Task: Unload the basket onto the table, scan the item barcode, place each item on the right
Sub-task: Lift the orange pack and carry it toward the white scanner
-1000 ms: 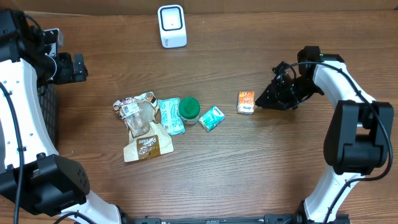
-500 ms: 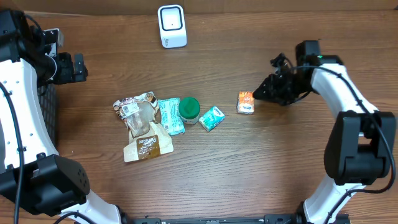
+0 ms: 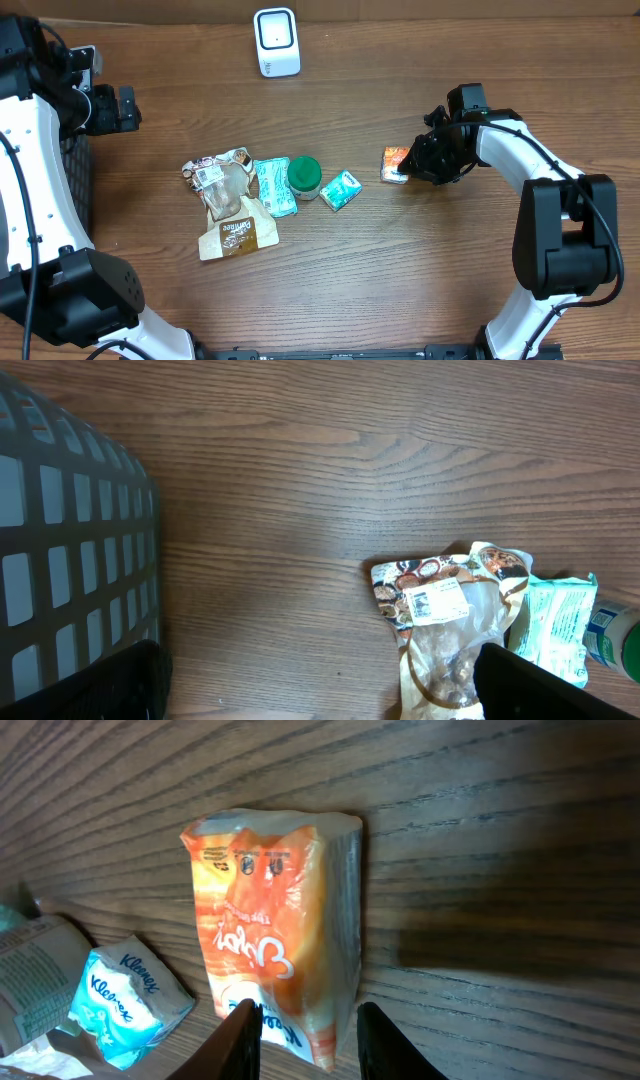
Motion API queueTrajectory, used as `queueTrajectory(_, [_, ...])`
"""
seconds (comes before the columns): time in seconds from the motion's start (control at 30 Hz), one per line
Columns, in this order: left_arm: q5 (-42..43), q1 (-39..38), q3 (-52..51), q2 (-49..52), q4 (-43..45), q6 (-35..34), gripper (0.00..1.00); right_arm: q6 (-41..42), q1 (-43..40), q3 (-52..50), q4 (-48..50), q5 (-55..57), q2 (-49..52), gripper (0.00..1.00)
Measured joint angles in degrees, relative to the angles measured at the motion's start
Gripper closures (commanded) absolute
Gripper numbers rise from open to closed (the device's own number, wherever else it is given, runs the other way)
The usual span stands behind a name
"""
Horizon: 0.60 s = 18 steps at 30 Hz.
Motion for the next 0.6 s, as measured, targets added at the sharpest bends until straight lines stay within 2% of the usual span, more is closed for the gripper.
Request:
queueTrajectory(0.4, [0.0,0.0,0.0,0.0,0.0,0.0,0.0,0.7,0.3,-0.1,0.6,0.5,0.0,0.71])
queueTrajectory(0.57, [0.0,0.0,0.0,0.0,0.0,0.0,0.01,2.1,1.9,-4.4,7.1,0.5,0.0,0.73])
queueTrajectory(0.6, [0.0,0.0,0.0,0.0,0.0,0.0,0.0,2.6,2.0,-5.6,8.6,0.1,0.0,0.75])
